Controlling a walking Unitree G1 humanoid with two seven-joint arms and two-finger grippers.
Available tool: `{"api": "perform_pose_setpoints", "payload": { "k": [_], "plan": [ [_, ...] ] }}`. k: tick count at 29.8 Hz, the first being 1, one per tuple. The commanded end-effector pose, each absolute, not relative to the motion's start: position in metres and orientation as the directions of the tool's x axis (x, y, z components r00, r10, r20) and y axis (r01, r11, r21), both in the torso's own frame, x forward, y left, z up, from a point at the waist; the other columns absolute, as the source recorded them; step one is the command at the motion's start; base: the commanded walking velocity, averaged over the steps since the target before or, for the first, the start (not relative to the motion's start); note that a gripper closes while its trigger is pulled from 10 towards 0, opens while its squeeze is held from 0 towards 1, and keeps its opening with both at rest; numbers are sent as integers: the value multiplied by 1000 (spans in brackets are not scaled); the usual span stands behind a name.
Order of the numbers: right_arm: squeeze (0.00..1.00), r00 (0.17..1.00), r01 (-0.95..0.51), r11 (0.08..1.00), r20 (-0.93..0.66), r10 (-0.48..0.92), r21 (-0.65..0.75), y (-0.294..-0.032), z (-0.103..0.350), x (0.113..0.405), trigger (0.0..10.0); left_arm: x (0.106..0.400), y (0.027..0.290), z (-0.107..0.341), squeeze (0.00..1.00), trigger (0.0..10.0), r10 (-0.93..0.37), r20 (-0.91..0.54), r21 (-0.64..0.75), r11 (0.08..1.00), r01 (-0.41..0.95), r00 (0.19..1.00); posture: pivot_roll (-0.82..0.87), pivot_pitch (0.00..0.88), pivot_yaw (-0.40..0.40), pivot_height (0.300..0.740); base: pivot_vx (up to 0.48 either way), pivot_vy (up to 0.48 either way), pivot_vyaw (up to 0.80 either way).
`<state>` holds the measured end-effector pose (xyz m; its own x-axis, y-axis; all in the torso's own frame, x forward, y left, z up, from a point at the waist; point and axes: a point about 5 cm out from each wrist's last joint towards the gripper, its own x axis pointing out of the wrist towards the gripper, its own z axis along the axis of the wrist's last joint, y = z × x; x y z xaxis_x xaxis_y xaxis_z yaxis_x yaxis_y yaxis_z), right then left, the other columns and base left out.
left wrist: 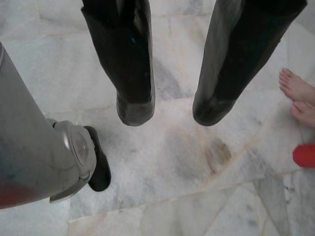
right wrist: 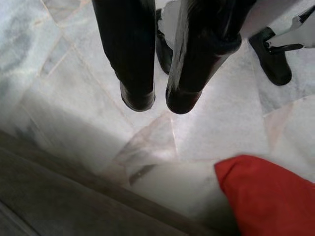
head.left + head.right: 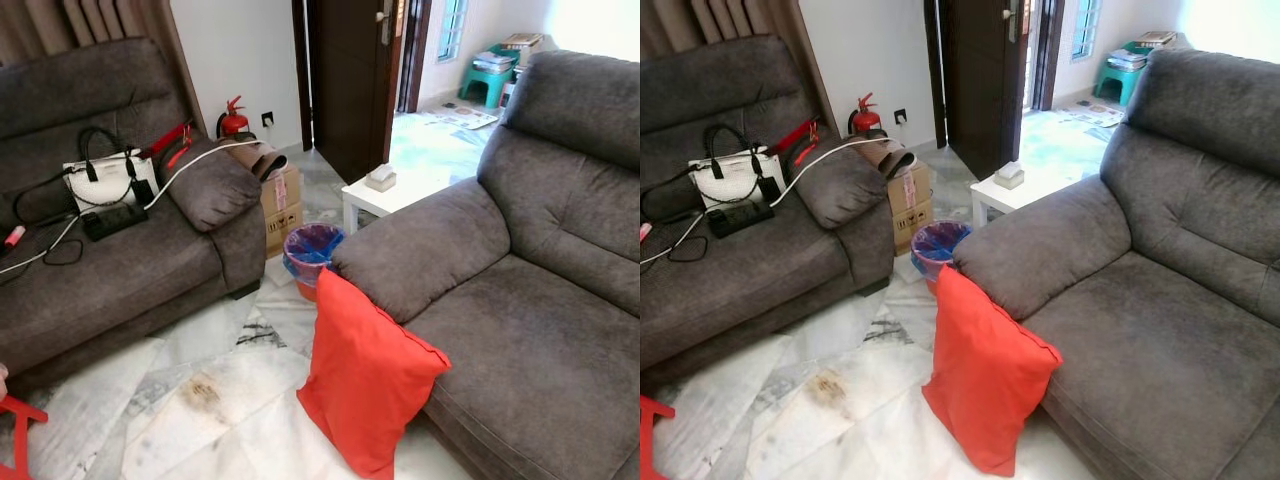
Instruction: Move the pillow to the sofa from floor
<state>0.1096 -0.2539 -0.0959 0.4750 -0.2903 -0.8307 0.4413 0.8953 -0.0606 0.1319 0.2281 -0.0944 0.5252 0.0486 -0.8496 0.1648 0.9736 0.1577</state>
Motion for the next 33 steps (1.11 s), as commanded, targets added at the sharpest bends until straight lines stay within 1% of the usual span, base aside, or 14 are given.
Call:
{"api": "perform_pose_setpoints", "payload": {
  "k": [1,18,33],
  "plan": [
    [0,477,446,894,-834,-276,-40,-249,-97,111,10000,126,236,-95,0,10000,74,-860,171,974,149,505,49,50,62,740,0,0,0],
    [0,479,434,900,-837,-266,-38,-246,-98,111,10000,126,236,-95,0,10000,80,-863,173,974,143,499,52,52,66,740,0,0,0],
    [0,484,436,899,-833,-267,-36,-246,-98,111,10000,129,238,-94,0,10000,73,-858,168,975,143,508,43,51,69,740,276,0,0]
  ]
}}
